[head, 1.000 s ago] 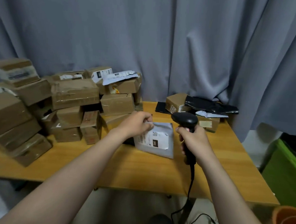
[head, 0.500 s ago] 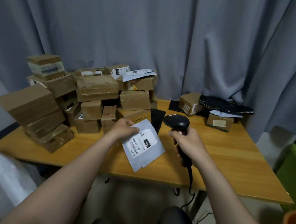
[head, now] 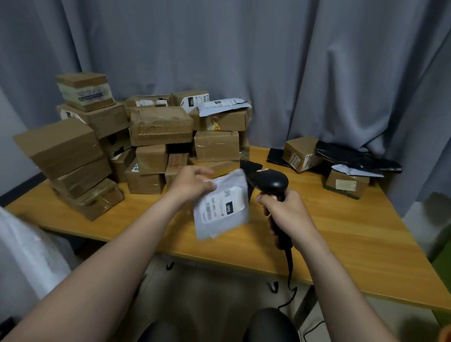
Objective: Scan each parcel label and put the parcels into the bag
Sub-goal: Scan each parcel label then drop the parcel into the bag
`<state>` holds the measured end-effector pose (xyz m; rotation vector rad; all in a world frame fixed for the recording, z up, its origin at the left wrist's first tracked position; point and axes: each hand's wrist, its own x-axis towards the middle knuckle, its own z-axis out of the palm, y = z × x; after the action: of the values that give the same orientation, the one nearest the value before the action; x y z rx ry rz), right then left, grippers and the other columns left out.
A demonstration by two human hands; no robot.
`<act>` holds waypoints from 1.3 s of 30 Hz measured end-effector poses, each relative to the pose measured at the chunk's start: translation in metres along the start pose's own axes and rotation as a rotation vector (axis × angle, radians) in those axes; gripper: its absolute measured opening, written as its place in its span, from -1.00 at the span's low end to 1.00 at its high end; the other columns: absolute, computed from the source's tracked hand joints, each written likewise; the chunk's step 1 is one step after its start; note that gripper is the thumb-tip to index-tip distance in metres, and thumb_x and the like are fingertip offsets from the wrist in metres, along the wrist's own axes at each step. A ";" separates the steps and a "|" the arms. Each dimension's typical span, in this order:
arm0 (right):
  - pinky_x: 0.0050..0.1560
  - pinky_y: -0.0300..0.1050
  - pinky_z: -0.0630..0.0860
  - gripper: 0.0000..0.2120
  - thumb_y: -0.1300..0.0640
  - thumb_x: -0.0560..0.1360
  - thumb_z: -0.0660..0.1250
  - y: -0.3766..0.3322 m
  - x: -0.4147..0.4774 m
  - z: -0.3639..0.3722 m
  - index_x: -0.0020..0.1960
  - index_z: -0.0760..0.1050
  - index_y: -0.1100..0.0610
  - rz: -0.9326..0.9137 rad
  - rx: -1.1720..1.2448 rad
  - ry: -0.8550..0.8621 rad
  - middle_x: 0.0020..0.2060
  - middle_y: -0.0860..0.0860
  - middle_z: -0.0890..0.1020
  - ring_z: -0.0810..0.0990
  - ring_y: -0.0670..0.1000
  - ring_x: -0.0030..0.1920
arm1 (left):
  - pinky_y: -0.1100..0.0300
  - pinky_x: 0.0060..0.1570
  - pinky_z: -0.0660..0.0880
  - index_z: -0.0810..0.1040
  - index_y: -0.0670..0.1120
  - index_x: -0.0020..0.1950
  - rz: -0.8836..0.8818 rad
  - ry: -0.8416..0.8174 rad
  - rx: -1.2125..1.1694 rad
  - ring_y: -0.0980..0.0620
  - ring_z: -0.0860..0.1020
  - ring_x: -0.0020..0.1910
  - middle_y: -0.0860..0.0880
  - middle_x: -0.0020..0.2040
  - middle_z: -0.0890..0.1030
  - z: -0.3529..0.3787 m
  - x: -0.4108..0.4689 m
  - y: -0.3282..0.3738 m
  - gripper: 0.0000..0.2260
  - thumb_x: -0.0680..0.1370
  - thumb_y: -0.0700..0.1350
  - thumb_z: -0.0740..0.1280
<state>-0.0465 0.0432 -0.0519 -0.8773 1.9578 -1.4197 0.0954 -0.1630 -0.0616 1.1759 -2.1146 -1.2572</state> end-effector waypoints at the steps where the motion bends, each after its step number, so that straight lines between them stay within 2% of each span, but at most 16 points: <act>1: -0.38 -0.04 0.50 -0.84 0.10 0.58 0.40 0.000 0.000 -0.001 0.06 0.57 0.19 0.003 0.007 0.005 -0.33 0.09 0.57 0.54 0.09 -0.44 | 0.17 -0.03 0.56 0.61 0.03 0.21 0.080 -0.047 0.027 0.08 0.69 -0.06 0.07 -0.12 0.70 0.001 -0.004 0.008 -0.70 0.52 -0.19 0.53; 3: -0.38 -0.04 0.50 -0.83 0.10 0.58 0.41 0.001 0.000 -0.003 0.08 0.57 0.19 0.006 0.014 0.012 -0.32 0.09 0.57 0.54 0.10 -0.44 | 0.27 -0.07 0.54 0.58 0.05 0.26 0.141 -0.165 0.107 0.17 0.69 -0.06 0.10 -0.13 0.72 0.004 -0.010 0.008 -0.62 0.50 -0.22 0.54; 5: -0.36 -0.01 0.49 -0.81 0.09 0.57 0.41 0.003 -0.001 -0.004 0.07 0.57 0.22 0.000 0.008 0.016 -0.33 0.13 0.55 0.53 0.15 -0.43 | 0.29 -0.08 0.52 0.56 0.04 0.31 0.123 -0.190 0.200 0.16 0.66 0.00 0.10 -0.02 0.70 0.005 -0.008 -0.013 -0.57 0.50 -0.25 0.53; 7: -0.35 0.01 0.48 -0.79 0.09 0.57 0.41 0.005 -0.001 -0.004 0.06 0.56 0.23 -0.004 -0.002 0.020 -0.33 0.16 0.54 0.52 0.17 -0.42 | 0.24 0.00 0.51 0.55 0.05 0.30 0.074 -0.224 0.344 0.11 0.62 0.09 0.13 0.05 0.63 0.004 -0.004 -0.041 -0.57 0.48 -0.17 0.56; 9: -0.36 0.00 0.49 -0.81 0.09 0.57 0.41 0.007 -0.001 -0.002 0.07 0.56 0.21 -0.005 -0.015 0.020 -0.33 0.15 0.54 0.53 0.16 -0.41 | 0.19 0.13 0.52 0.59 0.02 0.27 0.000 -0.256 0.355 0.08 0.60 0.15 0.11 0.10 0.62 0.005 0.000 -0.060 -0.62 0.49 -0.05 0.57; 12: -0.38 -0.01 0.49 -0.85 0.10 0.58 0.41 0.006 0.001 0.005 0.06 0.56 0.18 -0.002 -0.024 0.006 -0.33 0.13 0.54 0.52 0.15 -0.41 | 0.09 0.19 0.51 0.58 -0.03 0.26 -0.058 -0.112 0.354 -0.02 0.57 0.21 0.05 0.14 0.61 0.008 0.005 -0.071 -0.73 0.59 0.01 0.44; 15: -0.38 0.00 0.48 -0.86 0.10 0.56 0.41 0.009 0.005 0.013 0.02 0.56 0.18 0.012 -0.032 0.002 -0.33 0.12 0.52 0.51 0.15 -0.41 | 0.00 0.09 0.52 0.51 -0.04 0.17 -0.202 -0.017 0.509 -0.12 0.56 0.17 -0.01 0.10 0.55 0.019 0.009 -0.071 -0.60 0.52 0.20 0.46; 18: -0.38 0.00 0.48 -0.87 0.10 0.56 0.41 0.015 0.008 0.017 0.01 0.56 0.17 0.025 -0.046 0.003 -0.33 0.12 0.53 0.50 0.15 -0.41 | 0.00 -0.09 0.50 0.48 -0.03 0.05 -0.250 -0.076 0.680 -0.13 0.55 0.03 -0.08 0.07 0.59 0.036 0.012 -0.073 -0.56 0.44 0.25 0.52; 23: -0.37 0.02 0.50 -0.87 0.10 0.55 0.42 0.020 0.010 0.014 0.04 0.56 0.14 0.039 -0.045 0.006 -0.35 0.10 0.55 0.52 0.14 -0.42 | 0.07 -0.16 0.40 0.39 -0.04 0.01 -0.255 -0.079 0.626 -0.08 0.50 -0.01 -0.04 -0.04 0.50 0.039 0.019 -0.067 -0.57 0.45 0.13 0.57; 26: -0.37 0.01 0.50 -0.85 0.09 0.55 0.42 0.019 0.010 0.011 0.04 0.56 0.16 0.036 -0.040 0.018 -0.35 0.09 0.55 0.52 0.15 -0.42 | 0.04 -0.23 0.48 0.52 -0.12 -0.10 -0.294 -0.155 0.547 -0.08 0.57 -0.16 -0.07 -0.19 0.60 0.037 0.022 -0.071 -0.71 0.49 0.05 0.53; 28: -0.37 0.01 0.49 -0.85 0.10 0.55 0.42 0.017 0.009 0.010 0.04 0.56 0.16 0.036 -0.031 0.028 -0.35 0.07 0.56 0.52 0.15 -0.42 | -0.03 -0.06 0.60 0.59 -0.16 -0.22 -0.263 -0.195 0.421 -0.06 0.60 -0.28 -0.10 -0.31 0.68 0.035 0.022 -0.072 -0.77 0.58 -0.07 0.44; 29: -0.37 0.00 0.49 -0.85 0.10 0.55 0.42 0.016 0.008 0.008 0.04 0.56 0.16 0.036 -0.028 0.033 -0.35 0.07 0.56 0.52 0.15 -0.42 | -0.04 0.03 0.62 0.60 -0.17 -0.20 -0.232 -0.194 0.352 -0.05 0.62 -0.31 -0.11 -0.30 0.71 0.034 0.022 -0.070 -0.77 0.61 -0.10 0.40; 31: -0.37 -0.01 0.50 -0.84 0.10 0.56 0.42 0.014 0.006 0.005 0.05 0.56 0.18 0.035 -0.017 0.043 -0.34 0.08 0.56 0.52 0.14 -0.42 | -0.03 0.06 0.63 0.57 -0.16 -0.02 -0.174 -0.175 0.195 -0.04 0.67 -0.34 -0.09 -0.26 0.74 0.027 0.019 -0.059 -0.87 0.66 -0.12 0.34; 35: -0.38 -0.01 0.50 -0.80 0.11 0.56 0.41 0.009 0.001 0.000 0.07 0.56 0.24 -0.012 0.037 0.083 -0.35 0.09 0.56 0.54 0.12 -0.44 | 0.03 -0.20 0.64 0.53 -0.14 0.04 -0.036 -0.100 0.050 -0.12 0.72 -0.30 -0.04 -0.18 0.76 0.007 0.012 -0.027 -0.91 0.69 -0.16 0.26; 37: -0.35 -0.01 0.52 -0.83 0.10 0.57 0.42 0.007 -0.002 -0.002 0.06 0.56 0.20 -0.028 0.055 0.103 -0.36 0.08 0.58 0.56 0.11 -0.44 | 0.23 -0.39 0.52 0.59 -0.11 0.01 0.029 -0.047 0.118 -0.06 0.73 -0.28 0.00 -0.16 0.75 -0.002 0.005 -0.010 -0.83 0.70 -0.13 0.24; 39: -0.33 0.00 0.52 -0.83 0.08 0.57 0.42 0.005 -0.005 -0.001 0.02 0.56 0.19 -0.033 0.052 0.116 -0.38 0.08 0.57 0.56 0.11 -0.44 | 0.25 -0.39 0.42 0.67 -0.03 -0.08 0.104 0.000 0.277 0.03 0.70 -0.30 0.04 -0.20 0.70 -0.007 -0.001 0.002 -0.76 0.68 -0.03 0.26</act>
<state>-0.0456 0.0488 -0.0560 -0.8237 1.9891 -1.5649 0.0995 -0.1653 -0.0559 1.1554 -2.3737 -0.9404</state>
